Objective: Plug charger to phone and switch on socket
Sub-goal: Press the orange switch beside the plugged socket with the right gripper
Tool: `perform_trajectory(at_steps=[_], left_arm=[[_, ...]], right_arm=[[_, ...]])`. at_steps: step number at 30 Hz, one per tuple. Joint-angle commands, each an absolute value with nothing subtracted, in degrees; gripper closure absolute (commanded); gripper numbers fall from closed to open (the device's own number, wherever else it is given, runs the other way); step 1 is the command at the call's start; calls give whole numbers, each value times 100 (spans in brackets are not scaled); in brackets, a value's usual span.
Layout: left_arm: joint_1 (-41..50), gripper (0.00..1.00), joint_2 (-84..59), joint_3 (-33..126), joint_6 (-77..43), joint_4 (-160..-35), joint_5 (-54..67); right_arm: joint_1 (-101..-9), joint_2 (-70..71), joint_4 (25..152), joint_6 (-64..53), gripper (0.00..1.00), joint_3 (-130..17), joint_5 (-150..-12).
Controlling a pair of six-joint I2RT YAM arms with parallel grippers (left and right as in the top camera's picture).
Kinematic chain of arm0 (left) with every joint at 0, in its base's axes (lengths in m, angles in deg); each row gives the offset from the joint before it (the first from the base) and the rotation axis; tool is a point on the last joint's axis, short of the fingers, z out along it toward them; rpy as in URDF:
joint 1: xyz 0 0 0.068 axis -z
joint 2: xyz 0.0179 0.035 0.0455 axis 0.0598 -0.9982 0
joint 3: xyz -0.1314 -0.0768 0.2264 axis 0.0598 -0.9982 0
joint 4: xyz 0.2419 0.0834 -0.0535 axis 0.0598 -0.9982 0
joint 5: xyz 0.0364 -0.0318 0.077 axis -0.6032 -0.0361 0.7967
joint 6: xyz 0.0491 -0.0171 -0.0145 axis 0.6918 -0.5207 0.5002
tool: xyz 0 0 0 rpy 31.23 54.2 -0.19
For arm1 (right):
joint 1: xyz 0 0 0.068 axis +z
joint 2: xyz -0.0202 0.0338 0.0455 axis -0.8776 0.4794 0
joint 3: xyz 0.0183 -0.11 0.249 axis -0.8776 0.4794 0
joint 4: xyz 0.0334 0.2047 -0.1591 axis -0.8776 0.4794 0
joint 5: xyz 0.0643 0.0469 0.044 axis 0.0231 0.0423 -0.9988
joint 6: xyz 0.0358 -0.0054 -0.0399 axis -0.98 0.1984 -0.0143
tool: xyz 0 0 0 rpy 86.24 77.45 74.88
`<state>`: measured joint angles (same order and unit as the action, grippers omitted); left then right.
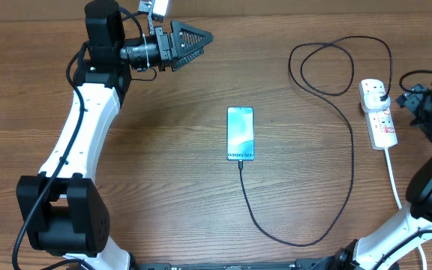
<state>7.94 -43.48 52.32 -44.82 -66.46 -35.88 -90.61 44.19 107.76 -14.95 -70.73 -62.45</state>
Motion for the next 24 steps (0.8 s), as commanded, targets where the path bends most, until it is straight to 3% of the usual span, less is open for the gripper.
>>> perform_trajectory(at_steps=[1, 5, 24], left_arm=[[805, 0, -4283, 5282, -4370, -6638, -3592], [805, 0, -4283, 5282, -4370, -6635, -3592], [805, 0, -4283, 5282, -4370, -6638, -3592]], right_arm=[[-9067, 4463, 10435, -1517, 0, -6710, -6298], [-9067, 4463, 9866, -977, 0, -6313, -6910], [-9056, 4470, 9617, -1026, 0, -6129, -6883]])
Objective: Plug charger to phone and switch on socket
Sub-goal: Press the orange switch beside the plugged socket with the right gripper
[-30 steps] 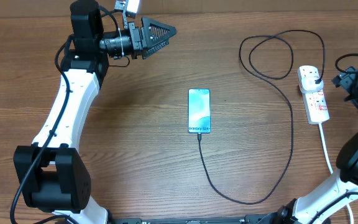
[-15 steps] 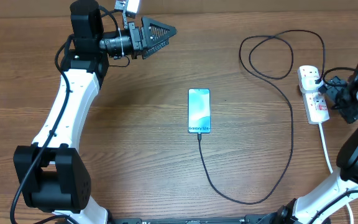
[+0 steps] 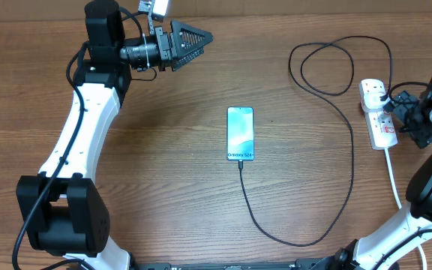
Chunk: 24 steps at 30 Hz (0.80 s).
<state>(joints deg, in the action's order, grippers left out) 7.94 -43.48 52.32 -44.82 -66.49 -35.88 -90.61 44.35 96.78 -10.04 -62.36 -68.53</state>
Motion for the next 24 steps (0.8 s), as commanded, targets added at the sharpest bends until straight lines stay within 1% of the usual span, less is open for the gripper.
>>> perform_trajectory(at_steps=[1, 15, 19, 24], left_arm=[[805, 0, -4283, 5282, -4370, -6638, -3592], [805, 0, -4283, 5282, -4370, -6638, -3592], [805, 0, -4283, 5282, -4370, -6635, -3592], [805, 0, -4283, 5282, -4370, -6638, -3592]], right_arm=[[-9056, 4470, 9619, -1026, 0, -6127, -6883], [-9056, 4850, 9565, -1023, 0, -6098, -6848], [-9056, 4848, 9648, -1021, 0, -6098, -6956], [-9056, 4848, 9742, -888, 0, -6098, -7484]])
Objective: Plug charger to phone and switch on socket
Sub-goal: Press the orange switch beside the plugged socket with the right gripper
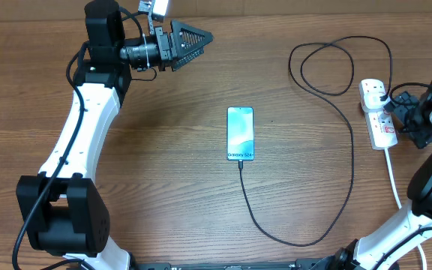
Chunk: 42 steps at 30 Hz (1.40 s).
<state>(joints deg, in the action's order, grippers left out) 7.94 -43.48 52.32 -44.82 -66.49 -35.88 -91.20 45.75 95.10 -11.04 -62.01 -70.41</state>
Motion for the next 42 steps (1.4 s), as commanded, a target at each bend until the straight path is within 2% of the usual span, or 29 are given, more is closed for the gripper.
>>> perform_trajectory(at_steps=[1, 29, 31, 33, 35, 42], left_arm=[[805, 0, -4283, 5282, -4370, -6638, -3592], [805, 0, -4283, 5282, -4370, -6635, -3592], [805, 0, -4283, 5282, -4370, -6635, -3592], [805, 0, -4283, 5282, -4370, -6638, -3592], [805, 0, -4283, 5282, -4370, -6635, -3592], [805, 0, -4283, 5282, -4370, -6638, -3592]], right_arm=[[-9056, 4848, 9781, -890, 0, -6098, -7482], [-8831, 4848, 10314, -761, 0, -6101, -7259], [-8886, 4832, 10579, -768, 0, -6271, -6973], [-9085, 4787, 11551, -765, 0, -7080, -6881], [-9159, 4673, 12015, -765, 0, -7552, -6883], [-9135, 4505, 12098, -763, 0, -7674, -7288]])
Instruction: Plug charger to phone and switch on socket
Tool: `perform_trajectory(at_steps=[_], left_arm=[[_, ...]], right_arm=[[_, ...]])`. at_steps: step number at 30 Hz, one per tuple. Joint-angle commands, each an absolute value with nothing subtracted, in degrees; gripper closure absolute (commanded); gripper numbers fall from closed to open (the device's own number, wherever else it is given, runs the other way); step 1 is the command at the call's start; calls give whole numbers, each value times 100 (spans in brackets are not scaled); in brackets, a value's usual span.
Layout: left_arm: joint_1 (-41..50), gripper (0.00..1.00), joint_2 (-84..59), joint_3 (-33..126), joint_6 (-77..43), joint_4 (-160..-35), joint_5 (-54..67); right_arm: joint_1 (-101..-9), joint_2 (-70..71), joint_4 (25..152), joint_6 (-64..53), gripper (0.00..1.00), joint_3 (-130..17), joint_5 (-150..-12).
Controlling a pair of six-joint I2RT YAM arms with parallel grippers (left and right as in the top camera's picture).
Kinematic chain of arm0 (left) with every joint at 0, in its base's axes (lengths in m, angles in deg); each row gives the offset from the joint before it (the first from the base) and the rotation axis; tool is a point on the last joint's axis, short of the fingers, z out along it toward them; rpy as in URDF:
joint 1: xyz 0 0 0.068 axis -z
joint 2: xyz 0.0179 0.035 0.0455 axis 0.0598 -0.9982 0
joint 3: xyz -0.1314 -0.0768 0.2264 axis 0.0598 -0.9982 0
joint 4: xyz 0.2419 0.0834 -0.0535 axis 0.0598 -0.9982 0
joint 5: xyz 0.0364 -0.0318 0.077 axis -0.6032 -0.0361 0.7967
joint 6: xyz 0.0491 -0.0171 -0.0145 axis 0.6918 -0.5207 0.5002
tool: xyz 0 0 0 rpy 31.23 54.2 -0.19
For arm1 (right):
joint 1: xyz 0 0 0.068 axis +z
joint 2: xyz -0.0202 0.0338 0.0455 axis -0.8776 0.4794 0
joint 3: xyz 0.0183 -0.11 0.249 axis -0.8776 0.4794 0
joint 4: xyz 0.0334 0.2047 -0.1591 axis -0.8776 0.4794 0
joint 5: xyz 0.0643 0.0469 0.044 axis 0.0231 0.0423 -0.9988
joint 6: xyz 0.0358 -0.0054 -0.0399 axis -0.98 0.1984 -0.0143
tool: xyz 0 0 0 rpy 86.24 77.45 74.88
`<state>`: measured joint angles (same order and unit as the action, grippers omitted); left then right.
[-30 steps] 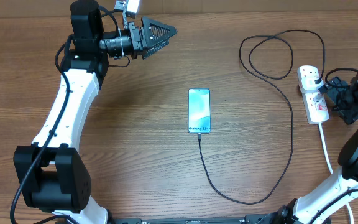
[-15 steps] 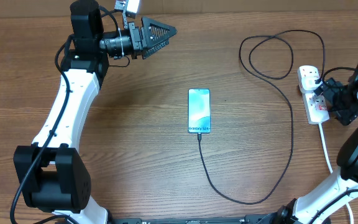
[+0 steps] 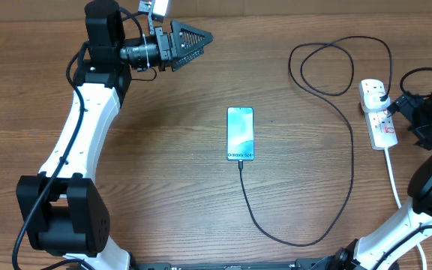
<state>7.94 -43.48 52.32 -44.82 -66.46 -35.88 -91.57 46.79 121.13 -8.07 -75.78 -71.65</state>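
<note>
The phone [image 3: 240, 133] lies face up mid-table, screen lit. A black charger cable [image 3: 351, 150] is plugged into its near end, loops right and runs up to the black plug [image 3: 382, 94] seated in the white socket strip [image 3: 379, 114]. Just right of the strip is my right gripper [image 3: 398, 107], its dark fingers drawn to one point aimed at the strip's switch area, with a small gap between tip and strip. My left gripper [image 3: 205, 35] hangs shut and holding nothing at the far left, well away from the phone.
The cable makes a wide coil [image 3: 328, 67] behind the phone on the right. The strip's white lead [image 3: 392, 176] runs toward the near edge. Wooden table [image 3: 163, 187] all round.
My right gripper has drawn back a little to the right, off the socket strip it was touching. Phone, cable and left arm have not moved.
At first my right gripper hung by the table's right edge, apart from the strip. It then had its tip on the strip beside the plug and stayed there. Now it is off the strip again. The cable sat in the phone throughout.
</note>
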Motion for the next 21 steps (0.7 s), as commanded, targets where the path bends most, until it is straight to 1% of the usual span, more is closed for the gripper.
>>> perform_trajectory(at_steps=[1, 11, 21], left_arm=[[805, 0, -4283, 5282, -4370, -6638, -3592], [805, 0, -4283, 5282, -4370, -6635, -3592], [805, 0, -4283, 5282, -4370, -6638, -3592]], right_arm=[[-9137, 4505, 12096, -763, 0, -7674, -7290], [-9137, 4505, 11595, -765, 0, -7674, -7290], [-9137, 4505, 11527, -765, 0, -7674, -7290]])
